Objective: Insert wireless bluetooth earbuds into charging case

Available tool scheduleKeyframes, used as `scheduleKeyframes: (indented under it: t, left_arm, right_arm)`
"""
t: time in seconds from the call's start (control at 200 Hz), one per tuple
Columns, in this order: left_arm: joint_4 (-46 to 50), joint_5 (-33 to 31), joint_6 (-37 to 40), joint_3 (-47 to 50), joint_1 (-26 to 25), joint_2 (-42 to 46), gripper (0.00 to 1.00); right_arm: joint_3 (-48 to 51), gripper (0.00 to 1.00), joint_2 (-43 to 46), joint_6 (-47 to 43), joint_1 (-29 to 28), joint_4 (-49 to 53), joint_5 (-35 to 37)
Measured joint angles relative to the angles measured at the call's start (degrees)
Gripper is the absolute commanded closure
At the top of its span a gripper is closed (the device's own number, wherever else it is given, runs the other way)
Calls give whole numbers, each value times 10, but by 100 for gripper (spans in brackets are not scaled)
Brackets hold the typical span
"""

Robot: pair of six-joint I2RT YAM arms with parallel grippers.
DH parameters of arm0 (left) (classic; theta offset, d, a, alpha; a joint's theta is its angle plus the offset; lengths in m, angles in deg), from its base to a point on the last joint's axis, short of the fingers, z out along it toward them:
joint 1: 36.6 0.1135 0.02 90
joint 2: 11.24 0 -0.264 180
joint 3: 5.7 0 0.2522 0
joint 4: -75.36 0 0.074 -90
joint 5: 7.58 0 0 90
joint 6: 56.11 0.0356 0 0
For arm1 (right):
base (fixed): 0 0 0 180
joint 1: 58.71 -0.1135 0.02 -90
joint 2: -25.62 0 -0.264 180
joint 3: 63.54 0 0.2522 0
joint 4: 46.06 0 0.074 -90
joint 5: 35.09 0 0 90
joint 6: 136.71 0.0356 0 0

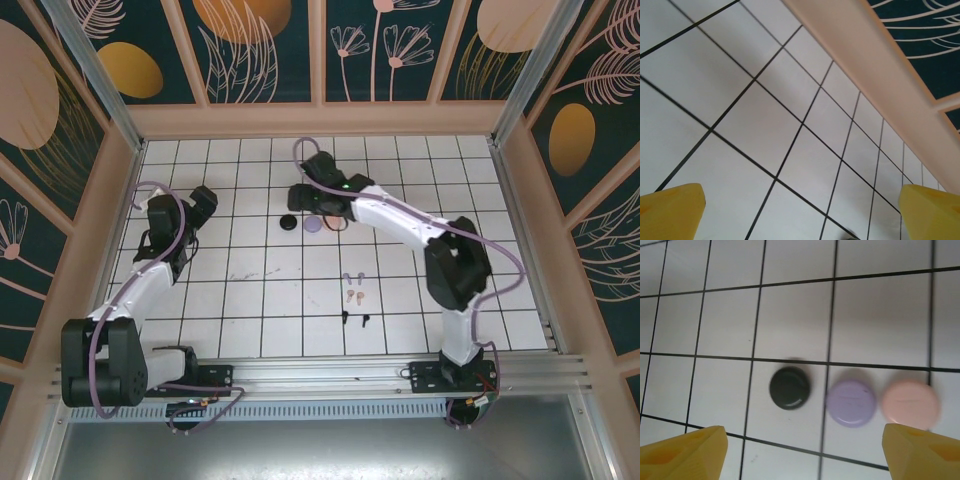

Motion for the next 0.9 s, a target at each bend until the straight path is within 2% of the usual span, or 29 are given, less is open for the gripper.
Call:
scheduleKeyframes:
  t: [0.175,0.39,0.626,0.901]
  left_arm:
    - [19,-30,-27,-16,0,-26,1]
    - [26,-50,-43,-26,0,-36,1]
    - [30,-54,-45,-29,0,-36,1]
    - [34,-53,-45,-37,0,-36,1]
  right_arm:
    - [-153,24,-118,7,-21,72,22]
    - [-281,25,-215,0,-30,141,53]
    - [-297,25,-240,-84,-47,151,78]
    - [-296,25,-247,-159,-50,152,68]
